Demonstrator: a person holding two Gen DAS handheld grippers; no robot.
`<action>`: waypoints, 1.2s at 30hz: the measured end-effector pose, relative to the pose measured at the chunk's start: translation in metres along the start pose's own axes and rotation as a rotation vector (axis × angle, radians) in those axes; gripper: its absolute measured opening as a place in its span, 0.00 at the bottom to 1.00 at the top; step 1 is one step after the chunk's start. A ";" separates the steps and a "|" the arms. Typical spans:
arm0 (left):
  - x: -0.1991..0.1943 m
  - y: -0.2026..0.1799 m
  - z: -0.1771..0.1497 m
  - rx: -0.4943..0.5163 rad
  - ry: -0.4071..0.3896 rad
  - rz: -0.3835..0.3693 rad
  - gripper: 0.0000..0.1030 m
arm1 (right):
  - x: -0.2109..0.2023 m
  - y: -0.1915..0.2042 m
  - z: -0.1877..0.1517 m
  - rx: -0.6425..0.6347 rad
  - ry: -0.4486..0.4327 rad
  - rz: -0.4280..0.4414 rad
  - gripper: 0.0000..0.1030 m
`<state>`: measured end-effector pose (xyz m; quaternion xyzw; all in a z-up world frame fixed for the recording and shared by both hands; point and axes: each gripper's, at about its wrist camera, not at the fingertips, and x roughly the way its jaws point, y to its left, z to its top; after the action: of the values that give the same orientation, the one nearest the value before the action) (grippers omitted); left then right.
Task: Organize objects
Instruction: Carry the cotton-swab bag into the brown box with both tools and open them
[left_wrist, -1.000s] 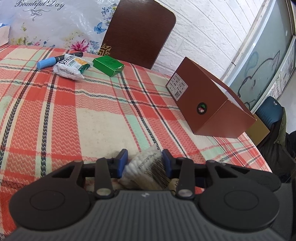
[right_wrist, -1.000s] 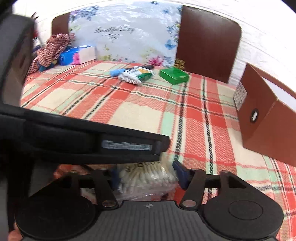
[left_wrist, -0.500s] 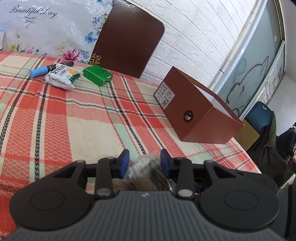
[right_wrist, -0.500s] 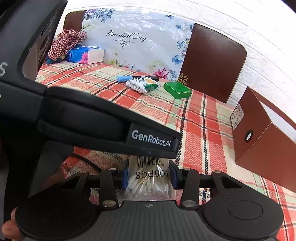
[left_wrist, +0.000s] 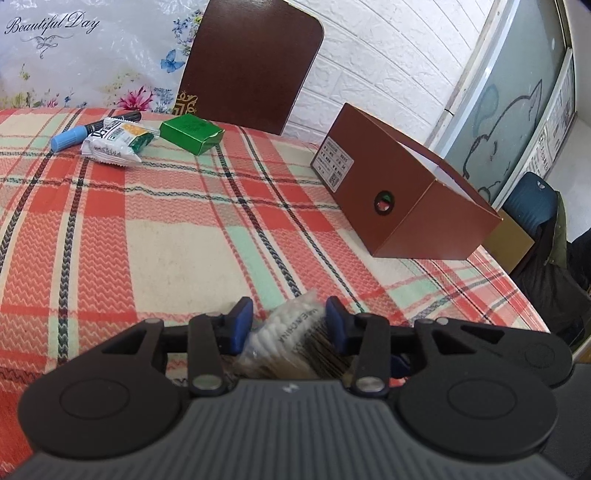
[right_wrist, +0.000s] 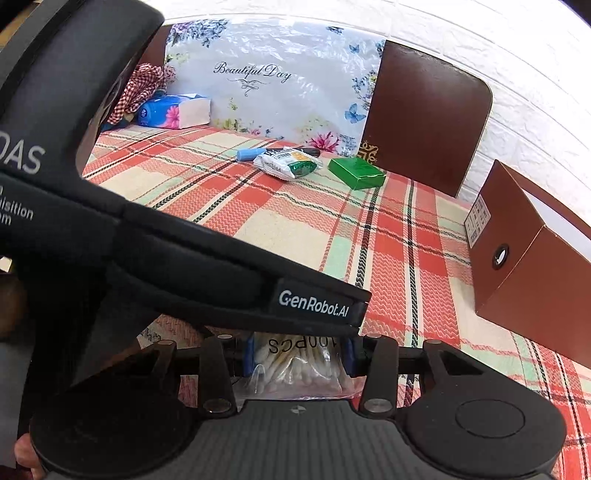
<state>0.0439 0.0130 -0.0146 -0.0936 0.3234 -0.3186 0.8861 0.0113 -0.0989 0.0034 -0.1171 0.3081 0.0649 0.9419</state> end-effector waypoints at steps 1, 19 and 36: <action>0.000 -0.002 -0.001 0.008 0.000 0.006 0.44 | -0.001 -0.001 0.000 0.003 -0.002 0.004 0.42; -0.003 -0.094 0.038 0.193 -0.045 0.065 0.39 | -0.041 -0.063 -0.006 0.070 -0.228 -0.022 0.39; 0.117 -0.224 0.142 0.452 -0.099 0.061 0.58 | -0.008 -0.222 0.020 0.219 -0.323 -0.381 0.41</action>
<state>0.0896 -0.2410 0.1186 0.1017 0.2027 -0.3513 0.9084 0.0599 -0.3082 0.0641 -0.0583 0.1315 -0.1294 0.9811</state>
